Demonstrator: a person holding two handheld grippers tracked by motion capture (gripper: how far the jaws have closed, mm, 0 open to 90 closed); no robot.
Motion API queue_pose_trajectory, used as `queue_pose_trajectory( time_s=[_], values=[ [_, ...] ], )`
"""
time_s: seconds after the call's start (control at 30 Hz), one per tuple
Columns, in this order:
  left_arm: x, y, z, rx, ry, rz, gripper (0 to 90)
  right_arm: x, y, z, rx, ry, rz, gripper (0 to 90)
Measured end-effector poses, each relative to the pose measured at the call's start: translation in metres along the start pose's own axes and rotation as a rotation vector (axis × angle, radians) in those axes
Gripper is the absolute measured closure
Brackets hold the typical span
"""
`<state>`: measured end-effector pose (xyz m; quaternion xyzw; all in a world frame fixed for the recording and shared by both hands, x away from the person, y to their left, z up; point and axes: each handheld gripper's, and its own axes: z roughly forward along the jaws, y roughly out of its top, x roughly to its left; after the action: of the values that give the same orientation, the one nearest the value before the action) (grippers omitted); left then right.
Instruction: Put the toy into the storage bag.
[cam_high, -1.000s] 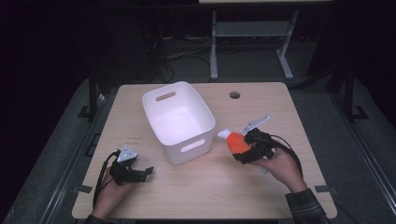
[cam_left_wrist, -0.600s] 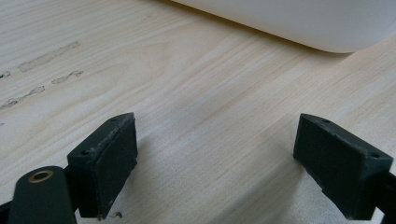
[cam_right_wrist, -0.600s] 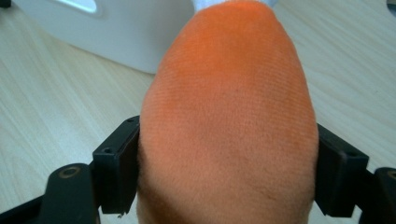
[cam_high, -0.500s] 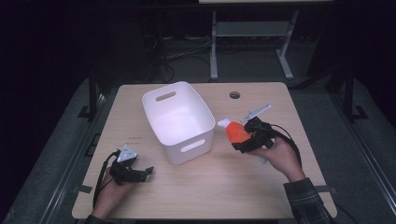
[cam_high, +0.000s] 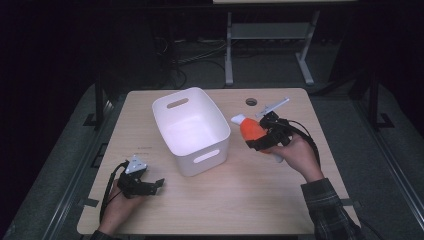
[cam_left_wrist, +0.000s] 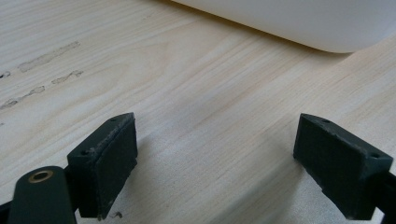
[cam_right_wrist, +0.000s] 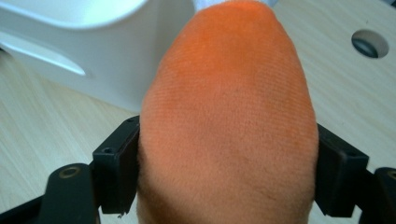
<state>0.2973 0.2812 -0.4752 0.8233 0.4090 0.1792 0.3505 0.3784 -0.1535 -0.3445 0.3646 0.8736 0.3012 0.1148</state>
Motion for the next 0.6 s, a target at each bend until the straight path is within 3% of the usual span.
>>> queue_pose_trajectory(
  time_s=[0.6],
  values=[
    [0.000,0.000,0.000,0.000,0.000,0.000,13.0,0.004,0.045,-0.006,-0.034,-0.005,-0.026,22.9]
  ],
)
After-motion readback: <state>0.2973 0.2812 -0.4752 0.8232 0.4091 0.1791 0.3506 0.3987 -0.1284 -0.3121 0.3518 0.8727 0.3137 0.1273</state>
